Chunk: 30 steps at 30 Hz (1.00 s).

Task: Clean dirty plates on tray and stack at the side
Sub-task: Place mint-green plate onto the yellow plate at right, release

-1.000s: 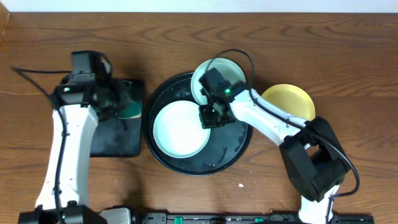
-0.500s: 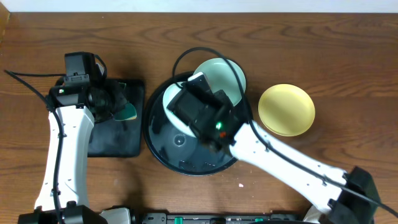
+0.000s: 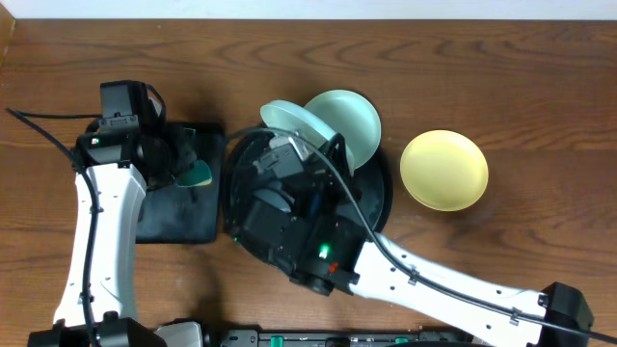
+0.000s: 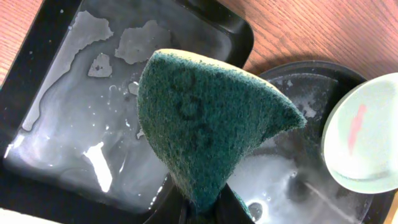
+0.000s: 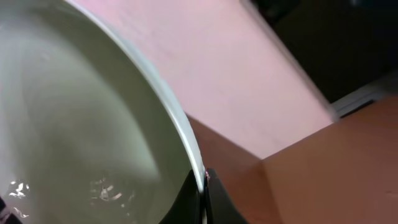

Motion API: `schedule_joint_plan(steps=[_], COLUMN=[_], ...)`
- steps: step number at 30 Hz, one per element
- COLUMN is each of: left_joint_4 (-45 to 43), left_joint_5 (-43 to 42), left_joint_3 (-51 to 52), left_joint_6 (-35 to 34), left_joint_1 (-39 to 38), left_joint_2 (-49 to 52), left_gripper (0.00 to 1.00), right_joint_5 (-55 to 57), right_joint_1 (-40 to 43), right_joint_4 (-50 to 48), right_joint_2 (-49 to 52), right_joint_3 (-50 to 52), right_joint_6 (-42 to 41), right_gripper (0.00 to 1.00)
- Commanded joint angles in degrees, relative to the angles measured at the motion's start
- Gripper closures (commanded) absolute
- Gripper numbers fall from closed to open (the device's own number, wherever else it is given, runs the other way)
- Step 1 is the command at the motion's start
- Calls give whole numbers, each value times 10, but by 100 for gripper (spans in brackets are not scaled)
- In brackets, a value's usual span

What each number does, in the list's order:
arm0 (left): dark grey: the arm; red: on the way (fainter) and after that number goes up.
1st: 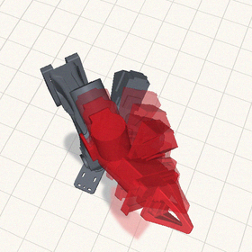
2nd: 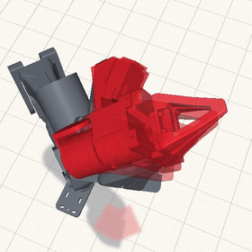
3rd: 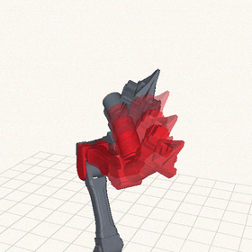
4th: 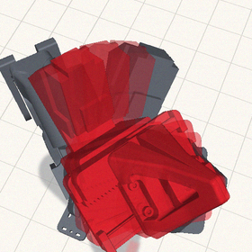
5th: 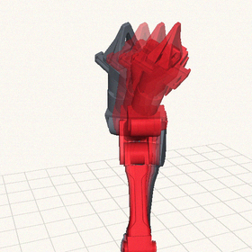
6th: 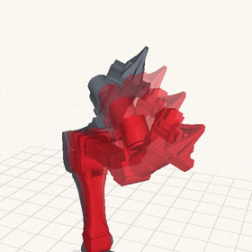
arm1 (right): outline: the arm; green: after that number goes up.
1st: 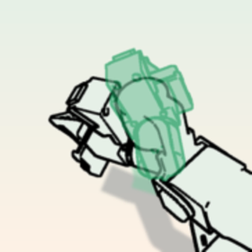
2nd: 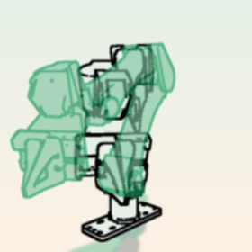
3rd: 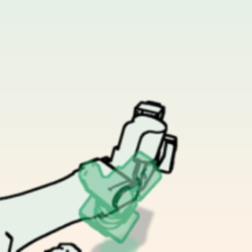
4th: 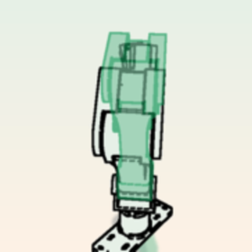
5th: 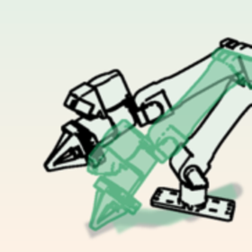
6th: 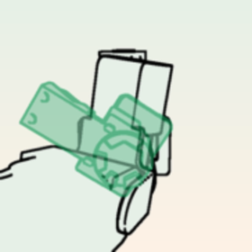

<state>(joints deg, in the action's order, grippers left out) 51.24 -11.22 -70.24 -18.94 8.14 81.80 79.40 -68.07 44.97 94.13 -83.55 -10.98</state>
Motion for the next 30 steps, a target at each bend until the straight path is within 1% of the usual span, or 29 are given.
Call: schedule_joint_plan(steps=[1,2,4,5,6,7,8,9,11,13,14,16,17,18,19,21,22,25,28,29,30], left_joint_4=[2,2,2,2,2,2,2,2,2,4,4,7,9,10,13,17,17,17,17,17,17], left_joint_5=[6,6,6,6,6,6,6,6,6,6,6,6,6,6,6,6,6,6,6,6,6], left_joint_3=[-12,-12,-12,-12,-12,-12,-12,-12,-12,-12,-12,-12,-12,-12,-12,-12,-12,-12,-12,-12,-12], left_joint_6=[14,14,14,14,14,14,14,14,14,14,14,14,14,13,14,14,14,14,14,14,14], left_joint_1=[3,3,3,2,3,3,3,2,2,3,3,2,3,2,2,3,2,3,2,3,2], left_joint_2=[-2,-2,-2,-2,-2,-2,-2,-2,-2,-2,-2,-2,-2,-2,-2,-2,-2,-2,-2,-2,-2], left_gripper=[93,93,93,92,93,93,93,92,93,93,93,93,93,92,93,93,92,93,93,93,93], right_joint_5=[42,29,-62,-138,-164,-263,-313,-383,-501,-716,-789,-903,-942,-956,-988,-992,-988,-911,-837,-811,-805], right_joint_1=[-6,-6,-1,8,12,32,46,69,116,199,233,312,346,367,420,517,538,636,695,724,734], right_joint_4=[-3,-1,15,28,33,53,60,67,69,57,56,56,56,57,63,94,103,151,169,166,162], right_joint_2=[-12,-12,-12,-12,-12,-12,-12,-12,-12,-12,-12,-16,-17,-20,-24,-29,-29,-27,-26,-26,-26], right_joint_3=[-12,-12,-11,-11,-11,-11,-11,-11,-11,-11,-11,-11,-11,-11,-11,-11,-11,-10,3,22,33], right_joint_6=[9,9,8,-6,-17,-73,-93,-110,-115,-86,-77,-66,-64,-62,-58,-56,-53,-46,-46,-46,-46], right_gripper=[99,99,99,99,99,99,99,99,99,99,99,99,99,99,99,99,99,99,99,99,99])
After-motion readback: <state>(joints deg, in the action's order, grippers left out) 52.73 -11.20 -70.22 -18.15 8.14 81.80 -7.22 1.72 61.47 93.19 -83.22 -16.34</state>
